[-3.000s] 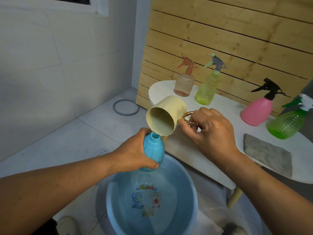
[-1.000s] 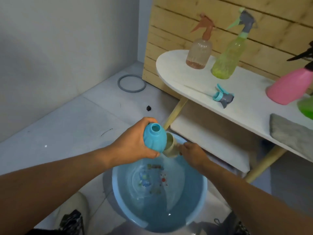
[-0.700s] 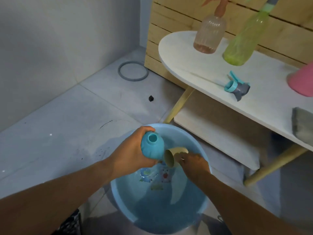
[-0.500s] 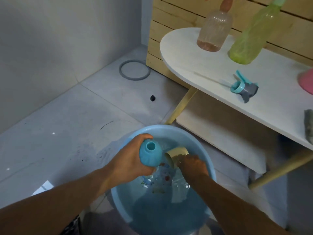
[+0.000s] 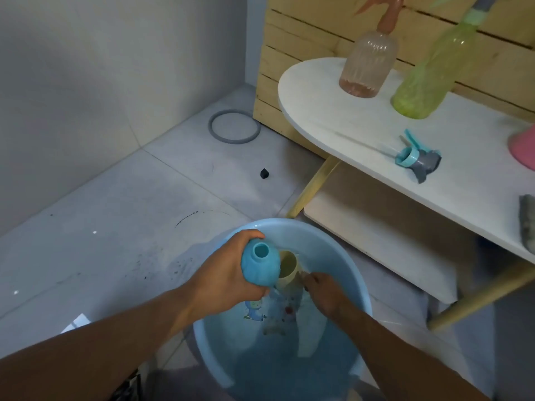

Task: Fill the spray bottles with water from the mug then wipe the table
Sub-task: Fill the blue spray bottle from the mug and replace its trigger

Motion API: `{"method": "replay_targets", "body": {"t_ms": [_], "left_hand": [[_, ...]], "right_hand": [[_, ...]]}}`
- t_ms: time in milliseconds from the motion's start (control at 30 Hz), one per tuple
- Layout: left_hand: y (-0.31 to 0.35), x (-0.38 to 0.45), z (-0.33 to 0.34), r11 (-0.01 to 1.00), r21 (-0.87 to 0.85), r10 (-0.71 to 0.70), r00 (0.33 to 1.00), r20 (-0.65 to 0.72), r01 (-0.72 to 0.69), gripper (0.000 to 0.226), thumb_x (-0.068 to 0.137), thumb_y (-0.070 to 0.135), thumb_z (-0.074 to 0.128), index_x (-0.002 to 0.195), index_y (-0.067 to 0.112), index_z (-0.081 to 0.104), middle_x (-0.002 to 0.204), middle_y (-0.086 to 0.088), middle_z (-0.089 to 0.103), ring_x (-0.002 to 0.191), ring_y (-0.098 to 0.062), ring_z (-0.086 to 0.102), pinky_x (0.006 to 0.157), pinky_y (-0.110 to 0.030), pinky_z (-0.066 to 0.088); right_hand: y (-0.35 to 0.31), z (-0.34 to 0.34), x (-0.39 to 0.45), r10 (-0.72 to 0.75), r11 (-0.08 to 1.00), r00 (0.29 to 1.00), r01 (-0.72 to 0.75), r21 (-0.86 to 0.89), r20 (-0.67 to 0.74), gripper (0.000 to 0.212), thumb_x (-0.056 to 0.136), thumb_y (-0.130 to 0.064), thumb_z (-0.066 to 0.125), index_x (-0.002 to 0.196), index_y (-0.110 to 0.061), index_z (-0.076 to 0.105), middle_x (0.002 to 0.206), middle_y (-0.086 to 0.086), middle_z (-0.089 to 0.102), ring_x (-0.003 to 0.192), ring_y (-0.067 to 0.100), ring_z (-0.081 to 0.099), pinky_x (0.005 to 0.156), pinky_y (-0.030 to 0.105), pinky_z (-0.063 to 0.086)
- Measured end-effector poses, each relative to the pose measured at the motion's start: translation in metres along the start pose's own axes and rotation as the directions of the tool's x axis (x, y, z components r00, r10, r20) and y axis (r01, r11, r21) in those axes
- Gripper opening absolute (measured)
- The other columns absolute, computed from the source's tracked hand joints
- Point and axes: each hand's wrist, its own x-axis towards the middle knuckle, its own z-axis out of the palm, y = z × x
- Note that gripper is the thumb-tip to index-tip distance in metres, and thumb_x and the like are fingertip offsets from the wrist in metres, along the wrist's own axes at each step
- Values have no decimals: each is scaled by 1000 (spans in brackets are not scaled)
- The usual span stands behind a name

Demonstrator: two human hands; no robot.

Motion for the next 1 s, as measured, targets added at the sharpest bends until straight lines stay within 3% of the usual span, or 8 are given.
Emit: {"method": "replay_targets", "body": {"t_ms": [133, 400, 600, 800, 867, 1000], "left_hand": [[20, -1, -13, 999, 13, 33, 999, -14, -33, 90, 63, 29, 97, 131, 49, 41, 115, 21, 58, 103, -6, 62, 78, -24, 58], [67, -16, -53, 994, -10, 108, 992, -58, -108, 82, 61, 29, 97, 124, 47, 48, 113, 22, 59, 101, 0, 62, 75, -26, 60], [103, -31, -86, 992, 24, 123, 990, -68, -122, 84, 59, 32, 97, 125, 45, 47, 114, 18, 61, 102, -6, 65, 79, -29, 61], [129, -37, -104, 992, 49, 123, 991, -61, -120, 85, 62, 30, 98, 128, 41, 46, 114, 16, 62, 102, -7, 65, 75, -21, 56], [136, -39, -107, 991, 45, 130, 991, -42, -128, 85, 62, 29, 98, 129, 41, 46, 114, 16, 62, 101, -6, 65, 75, -21, 56], [142, -36, -102, 991, 33, 134, 991, -21, -133, 87, 62, 30, 98, 131, 40, 45, 115, 15, 61, 102, -6, 64, 78, -22, 58]], "right_hand": [[-15, -16, -24, 92, 961, 996, -86, 265, -9, 29, 94, -39, 60, 72, -21, 55, 70, 1, 50, 65, 17, 40, 61, 27, 33], [-78, -74, -70, 6, 931, 995, 32, 364, -103, 27, 86, -36, 71, 71, -20, 55, 61, 0, 40, 57, 17, 33, 45, 22, 27], [-137, -131, -122, -109, 915, 974, 176, 363, -198, 26, 85, -40, 72, 76, -20, 57, 62, 1, 40, 57, 18, 31, 47, 23, 23], [-186, -177, -169, -171, 900, 938, 273, 340, -302, 42, 86, -39, 69, 64, -27, 36, 57, -4, 31, 52, 14, 25, 50, 26, 21], [-198, -189, -183, -188, 896, 919, 305, 323, -347, 44, 87, -37, 70, 62, -24, 36, 53, -5, 31, 46, 14, 24, 46, 24, 21], [-210, -200, -198, -225, 884, 888, 360, 299, -401, 40, 85, -39, 73, 73, -13, 46, 64, 5, 28, 46, 16, 21, 44, 24, 20]]}}
